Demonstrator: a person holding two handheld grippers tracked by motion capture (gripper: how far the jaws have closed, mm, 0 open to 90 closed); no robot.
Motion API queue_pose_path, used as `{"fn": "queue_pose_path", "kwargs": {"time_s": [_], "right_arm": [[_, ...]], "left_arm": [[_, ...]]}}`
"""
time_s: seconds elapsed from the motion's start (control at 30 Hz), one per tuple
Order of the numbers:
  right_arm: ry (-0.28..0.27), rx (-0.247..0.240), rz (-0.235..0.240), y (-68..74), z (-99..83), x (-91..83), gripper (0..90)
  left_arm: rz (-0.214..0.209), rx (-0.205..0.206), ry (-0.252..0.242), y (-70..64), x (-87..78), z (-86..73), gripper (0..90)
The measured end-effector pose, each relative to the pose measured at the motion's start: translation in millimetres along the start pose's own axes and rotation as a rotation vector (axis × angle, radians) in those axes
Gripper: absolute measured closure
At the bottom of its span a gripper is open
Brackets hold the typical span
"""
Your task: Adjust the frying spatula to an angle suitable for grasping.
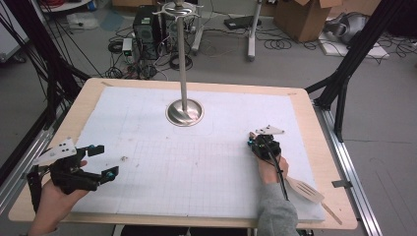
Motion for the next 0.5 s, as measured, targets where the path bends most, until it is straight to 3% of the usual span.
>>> {"fn": "queue_pose_path", "kwargs": {"time_s": [0.33,0.5], "right_arm": [[-0.011,-0.008,0.003,0.8,0.6,-1.7,90.0],[-0.057,-0.019,0.054,10.8,7.2,-10.2,90.0]], "left_arm": [[-0.002,0.003,0.006,-0.1,2.8,-0.3,1.8],[-0.009,0.001,0.009,0.4,6.4,0.5,1.8]]}}
Point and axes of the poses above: each handheld gripper's, and its own axes: x roughly forward along the jaws, z roughly out of its top, y roughly to its left, the point moved 6 cm from there along x, roughly forward along the jaws, and after that the axes turned 9 degrees about z, right-handed, at the moved point
